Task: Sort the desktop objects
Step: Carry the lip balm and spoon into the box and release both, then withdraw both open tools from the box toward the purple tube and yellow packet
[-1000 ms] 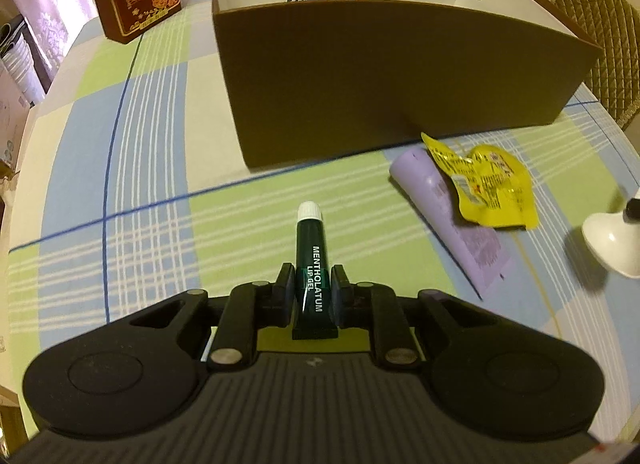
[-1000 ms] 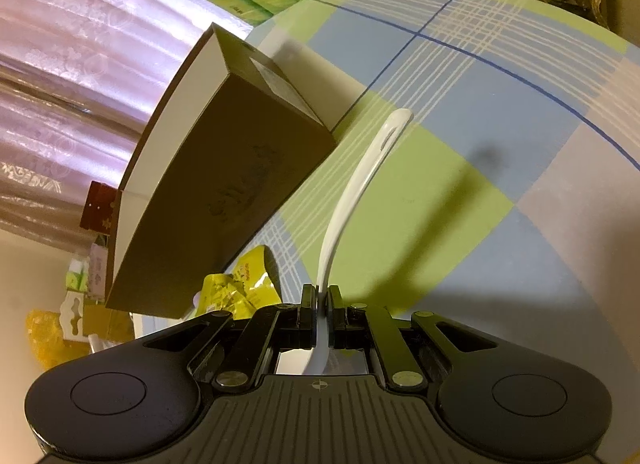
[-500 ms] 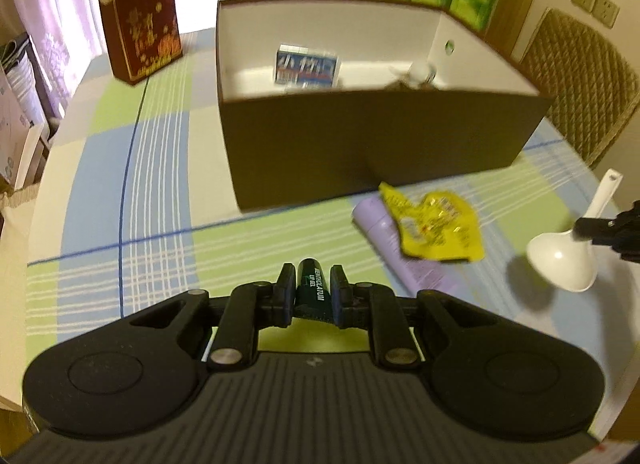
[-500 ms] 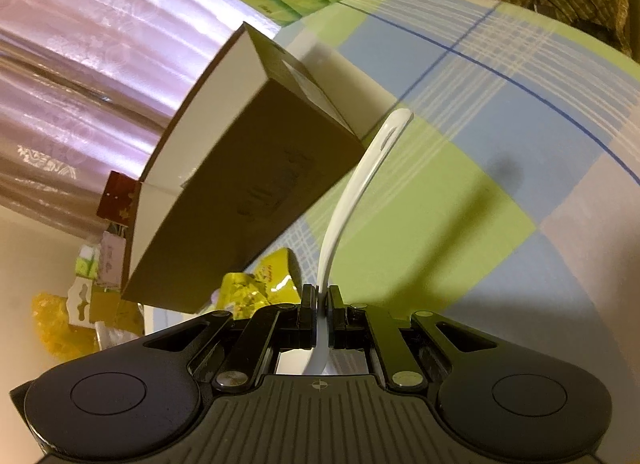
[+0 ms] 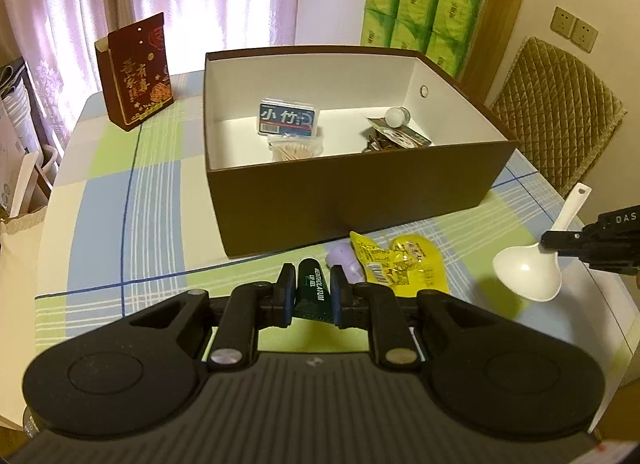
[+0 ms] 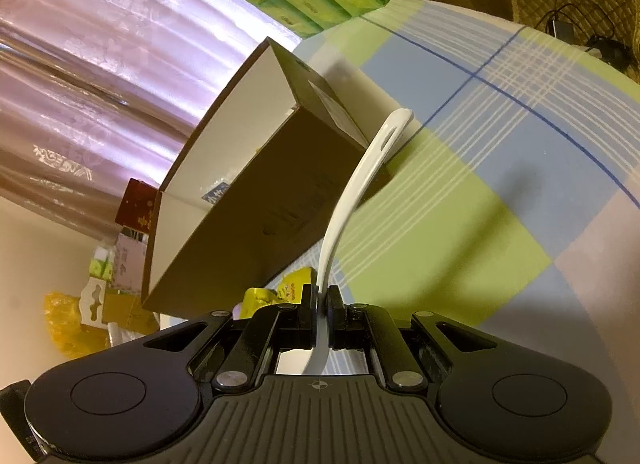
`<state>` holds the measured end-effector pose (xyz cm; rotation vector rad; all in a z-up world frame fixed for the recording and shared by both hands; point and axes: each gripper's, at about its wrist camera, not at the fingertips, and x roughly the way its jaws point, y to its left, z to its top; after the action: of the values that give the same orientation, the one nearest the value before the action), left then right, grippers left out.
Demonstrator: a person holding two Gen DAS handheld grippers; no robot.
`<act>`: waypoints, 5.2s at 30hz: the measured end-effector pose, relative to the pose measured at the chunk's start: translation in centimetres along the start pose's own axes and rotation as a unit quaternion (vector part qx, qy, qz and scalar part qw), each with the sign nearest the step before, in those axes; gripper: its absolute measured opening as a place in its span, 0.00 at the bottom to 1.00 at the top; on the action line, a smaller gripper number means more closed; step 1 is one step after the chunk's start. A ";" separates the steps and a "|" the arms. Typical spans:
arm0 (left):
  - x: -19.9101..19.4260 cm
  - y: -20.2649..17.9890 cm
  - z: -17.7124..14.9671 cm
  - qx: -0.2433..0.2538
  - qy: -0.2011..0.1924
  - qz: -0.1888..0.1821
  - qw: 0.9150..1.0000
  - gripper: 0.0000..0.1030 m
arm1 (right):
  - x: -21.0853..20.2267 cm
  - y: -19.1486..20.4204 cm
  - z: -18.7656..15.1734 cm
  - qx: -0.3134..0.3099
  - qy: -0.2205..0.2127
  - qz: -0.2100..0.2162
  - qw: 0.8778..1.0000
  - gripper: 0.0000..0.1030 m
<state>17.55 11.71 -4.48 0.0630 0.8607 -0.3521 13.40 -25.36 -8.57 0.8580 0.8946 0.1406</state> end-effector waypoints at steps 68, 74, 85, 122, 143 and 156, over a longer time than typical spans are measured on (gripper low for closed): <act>9.2 2.1 10.1 -0.006 0.030 0.019 0.999 0.25 | 16.6 15.2 6.2 -0.476 0.046 -0.109 0.871 0.02; 9.1 2.1 10.2 -0.007 0.028 0.023 0.999 0.36 | 16.5 15.8 5.9 -0.464 0.040 -0.080 0.881 0.71; 9.2 2.0 10.4 -0.025 0.030 0.024 0.999 0.72 | 15.1 15.2 5.9 -0.444 0.053 -0.092 0.890 0.98; 4.5 -1.7 10.5 0.008 -0.005 0.047 0.999 0.86 | 9.1 14.8 4.9 -0.423 0.013 -0.110 0.899 0.98; 0.5 -3.0 5.5 0.015 -0.009 0.037 0.999 0.86 | 4.1 13.6 1.1 -0.404 -0.008 -0.069 0.912 0.98; 0.6 -1.8 -0.4 -0.017 0.028 0.041 0.999 0.86 | 5.0 9.0 -3.0 -0.358 0.036 -0.083 0.929 0.98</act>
<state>16.99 9.97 -5.04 0.0767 0.9168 -0.2601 16.49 -15.37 -6.30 0.0955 0.8899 0.3281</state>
